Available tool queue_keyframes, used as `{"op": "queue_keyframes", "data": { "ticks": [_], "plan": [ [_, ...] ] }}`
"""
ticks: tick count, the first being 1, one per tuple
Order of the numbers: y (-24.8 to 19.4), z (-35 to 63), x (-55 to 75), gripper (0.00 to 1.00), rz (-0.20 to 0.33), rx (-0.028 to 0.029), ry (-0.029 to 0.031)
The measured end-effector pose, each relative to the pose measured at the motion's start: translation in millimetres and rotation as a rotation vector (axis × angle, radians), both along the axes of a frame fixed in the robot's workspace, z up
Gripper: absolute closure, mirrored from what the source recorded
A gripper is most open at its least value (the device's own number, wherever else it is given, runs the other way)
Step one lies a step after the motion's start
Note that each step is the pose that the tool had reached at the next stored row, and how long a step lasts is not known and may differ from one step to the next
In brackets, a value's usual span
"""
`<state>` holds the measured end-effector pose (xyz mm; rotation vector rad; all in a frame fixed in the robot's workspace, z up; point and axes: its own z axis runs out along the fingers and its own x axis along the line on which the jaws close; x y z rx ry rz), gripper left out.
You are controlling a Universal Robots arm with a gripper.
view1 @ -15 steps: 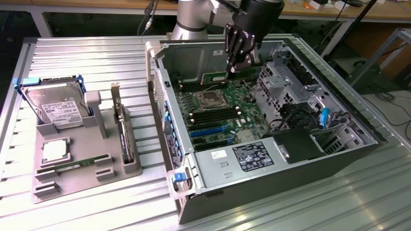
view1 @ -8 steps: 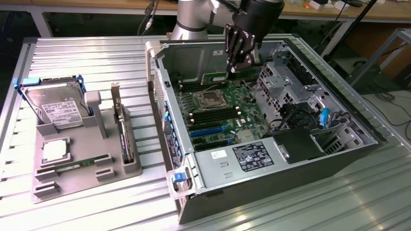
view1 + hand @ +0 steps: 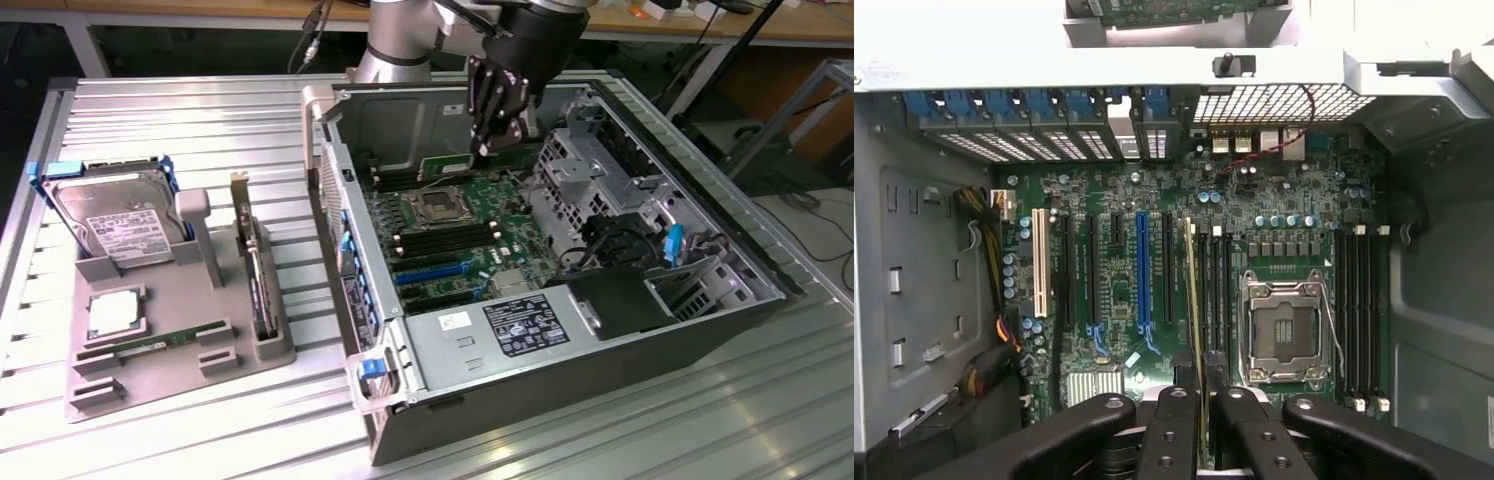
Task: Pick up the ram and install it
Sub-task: 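Insert the ram into the slot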
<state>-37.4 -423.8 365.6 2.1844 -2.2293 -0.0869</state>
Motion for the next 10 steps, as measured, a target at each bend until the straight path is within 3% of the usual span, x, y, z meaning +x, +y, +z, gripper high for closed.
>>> {"op": "queue_keyframes", "data": {
  "ticks": [7, 10],
  "plan": [
    [0.0, -12.6, 0.0, 0.86, -0.001, -0.0001, -0.0003],
    [0.0, -16.8, 0.0, 0.86, -0.033, -0.0002, -0.0003]
  ]
}}
